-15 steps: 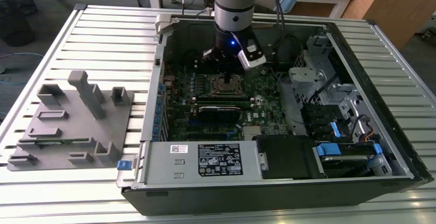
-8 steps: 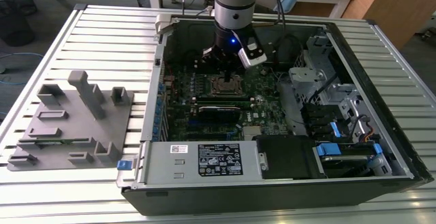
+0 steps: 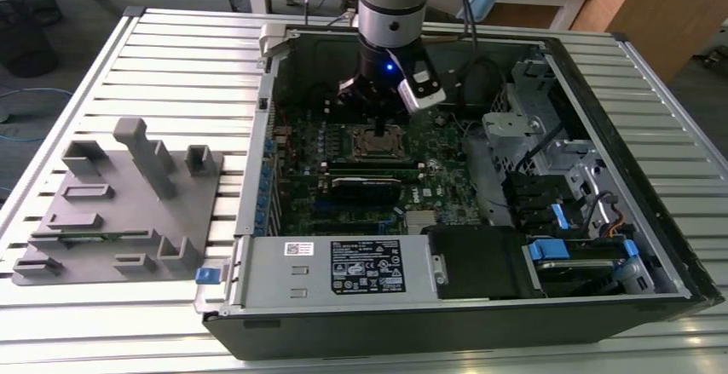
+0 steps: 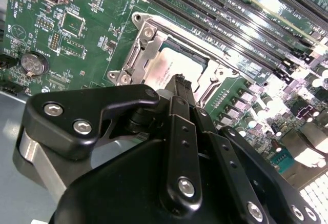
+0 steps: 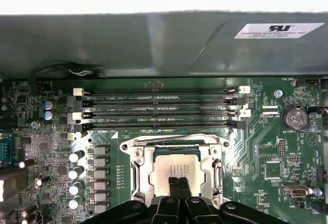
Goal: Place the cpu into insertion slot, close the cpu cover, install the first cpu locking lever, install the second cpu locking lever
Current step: 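Install the second cpu locking lever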
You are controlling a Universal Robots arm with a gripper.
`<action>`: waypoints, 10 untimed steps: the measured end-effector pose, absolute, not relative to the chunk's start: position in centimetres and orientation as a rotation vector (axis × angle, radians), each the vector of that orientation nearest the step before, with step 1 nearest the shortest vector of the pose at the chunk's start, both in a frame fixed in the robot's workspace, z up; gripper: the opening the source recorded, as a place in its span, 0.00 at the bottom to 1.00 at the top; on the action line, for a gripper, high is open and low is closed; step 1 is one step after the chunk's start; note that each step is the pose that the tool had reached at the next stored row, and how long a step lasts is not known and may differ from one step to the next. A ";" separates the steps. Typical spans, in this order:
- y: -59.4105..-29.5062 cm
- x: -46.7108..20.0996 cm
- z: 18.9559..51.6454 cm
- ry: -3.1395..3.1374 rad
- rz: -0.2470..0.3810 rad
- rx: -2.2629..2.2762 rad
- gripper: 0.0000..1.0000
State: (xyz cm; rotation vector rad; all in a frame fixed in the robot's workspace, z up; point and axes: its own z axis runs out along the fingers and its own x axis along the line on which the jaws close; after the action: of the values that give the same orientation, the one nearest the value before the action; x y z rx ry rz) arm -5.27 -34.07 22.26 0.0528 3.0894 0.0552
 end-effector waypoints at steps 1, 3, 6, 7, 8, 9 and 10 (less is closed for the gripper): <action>-34.1 -5.3 22.4 3.089 0.055 0.053 0.11; -34.1 -5.3 22.5 3.089 0.055 0.053 0.11; -34.1 -5.3 22.9 3.089 0.055 0.053 0.11; -34.1 -5.3 23.0 3.089 0.055 0.053 0.11; -34.1 -5.3 23.2 3.089 0.055 0.053 0.11; -34.1 -5.3 23.3 3.089 0.055 0.053 0.11; -34.1 -5.3 23.4 3.089 0.055 0.053 0.11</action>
State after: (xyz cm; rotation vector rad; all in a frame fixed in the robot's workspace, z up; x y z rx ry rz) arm -5.27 -34.06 23.37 0.0528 3.0894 0.0553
